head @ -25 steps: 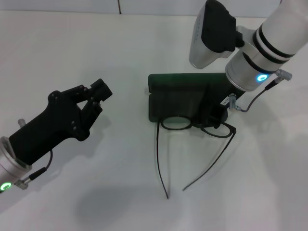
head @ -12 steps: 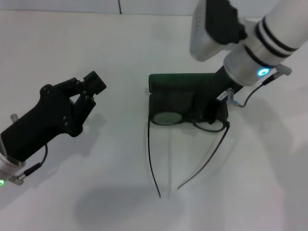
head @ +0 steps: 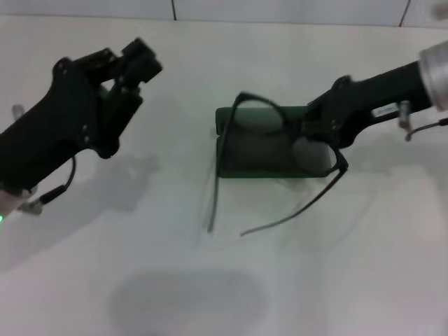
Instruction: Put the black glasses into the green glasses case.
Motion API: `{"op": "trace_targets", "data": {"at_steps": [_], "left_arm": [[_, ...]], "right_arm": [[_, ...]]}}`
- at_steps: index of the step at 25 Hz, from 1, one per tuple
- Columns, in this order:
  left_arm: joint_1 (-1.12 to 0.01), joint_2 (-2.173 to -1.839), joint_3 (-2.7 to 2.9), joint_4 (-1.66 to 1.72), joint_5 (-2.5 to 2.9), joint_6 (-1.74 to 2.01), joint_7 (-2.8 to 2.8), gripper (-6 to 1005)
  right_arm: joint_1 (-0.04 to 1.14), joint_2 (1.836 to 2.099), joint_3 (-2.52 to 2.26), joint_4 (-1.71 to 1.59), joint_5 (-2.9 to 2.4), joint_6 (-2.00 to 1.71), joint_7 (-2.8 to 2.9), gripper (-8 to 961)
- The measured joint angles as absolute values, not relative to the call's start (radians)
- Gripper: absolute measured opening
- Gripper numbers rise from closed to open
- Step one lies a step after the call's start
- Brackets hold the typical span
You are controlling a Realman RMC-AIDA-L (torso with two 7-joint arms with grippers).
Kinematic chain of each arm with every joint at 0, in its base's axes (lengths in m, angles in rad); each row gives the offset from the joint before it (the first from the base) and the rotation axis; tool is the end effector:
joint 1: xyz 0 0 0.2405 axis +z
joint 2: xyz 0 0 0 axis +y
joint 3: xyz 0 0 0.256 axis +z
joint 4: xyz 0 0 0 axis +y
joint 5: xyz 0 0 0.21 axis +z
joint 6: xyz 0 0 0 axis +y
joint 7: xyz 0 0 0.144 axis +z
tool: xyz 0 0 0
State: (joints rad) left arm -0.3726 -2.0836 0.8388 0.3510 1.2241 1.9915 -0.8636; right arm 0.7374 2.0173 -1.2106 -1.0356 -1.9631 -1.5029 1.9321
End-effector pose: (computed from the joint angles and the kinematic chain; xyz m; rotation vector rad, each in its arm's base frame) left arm -0.2417 0.2582 0.0274 -2.1695 -0.1208 -1.6161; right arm 0.1229 0.3785 0.0003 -3.0237 0.3929 0.2980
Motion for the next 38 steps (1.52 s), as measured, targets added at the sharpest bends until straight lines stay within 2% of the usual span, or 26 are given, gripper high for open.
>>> {"op": "trace_targets", "data": {"at_steps": [6, 12, 23, 38], "left_arm": [[-0.465, -2.087, 0.896, 0.384, 1.232, 2.030, -0.897, 98], [-0.558, -2.086, 0.925, 0.390, 1.229, 2.020, -0.962, 56], [-0.573, -2.088, 0.964, 0.384, 1.239, 1.975, -0.949, 42], [-0.576, -2.091, 0.984, 0.381, 1.241, 1.900, -0.948, 37]], "right_arm": [[0.638, 2.016, -1.148, -1.030, -1.768, -1.516, 1.824, 49], [0.615, 2.017, -1.145, -0.964, -1.654, -1.514, 1.728, 49], [0.671, 2.016, -1.144, -0.904, -1.633, -1.518, 1.698, 50], [0.677, 2.019, -1.146, -0.894, -1.567, -1.564, 1.659, 50]]}}
